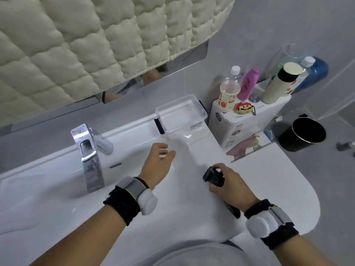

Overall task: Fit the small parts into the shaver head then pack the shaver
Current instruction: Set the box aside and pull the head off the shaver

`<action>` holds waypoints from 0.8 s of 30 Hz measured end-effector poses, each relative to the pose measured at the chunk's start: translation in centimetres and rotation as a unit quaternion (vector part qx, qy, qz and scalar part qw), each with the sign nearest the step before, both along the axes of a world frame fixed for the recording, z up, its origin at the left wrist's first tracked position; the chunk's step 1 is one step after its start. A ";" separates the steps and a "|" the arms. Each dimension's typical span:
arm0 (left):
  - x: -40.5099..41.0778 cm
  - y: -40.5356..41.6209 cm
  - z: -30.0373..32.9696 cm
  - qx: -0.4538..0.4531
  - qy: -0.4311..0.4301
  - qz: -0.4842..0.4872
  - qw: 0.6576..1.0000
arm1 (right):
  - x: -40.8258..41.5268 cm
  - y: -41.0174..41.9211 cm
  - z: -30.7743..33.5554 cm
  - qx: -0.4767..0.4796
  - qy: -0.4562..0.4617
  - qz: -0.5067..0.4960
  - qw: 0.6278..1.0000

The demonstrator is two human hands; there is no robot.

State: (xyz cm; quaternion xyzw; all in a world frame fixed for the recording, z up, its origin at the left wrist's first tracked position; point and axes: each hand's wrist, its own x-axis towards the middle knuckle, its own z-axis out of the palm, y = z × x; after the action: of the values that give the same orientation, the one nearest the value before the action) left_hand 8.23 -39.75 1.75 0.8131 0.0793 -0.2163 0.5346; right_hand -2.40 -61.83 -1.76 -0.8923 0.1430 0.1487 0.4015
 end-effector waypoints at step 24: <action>-14.1 9.9 -2.8 -0.228 0.193 -0.105 0.949 | -6.8 14.1 3.7 0.240 0.265 -0.035 0.933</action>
State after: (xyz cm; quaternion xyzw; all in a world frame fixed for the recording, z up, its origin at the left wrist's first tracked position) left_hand -5.92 -29.89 -1.01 0.6159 0.0437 -0.4362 0.6546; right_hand -9.17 -47.78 1.98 -0.6923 0.2352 0.3958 0.5557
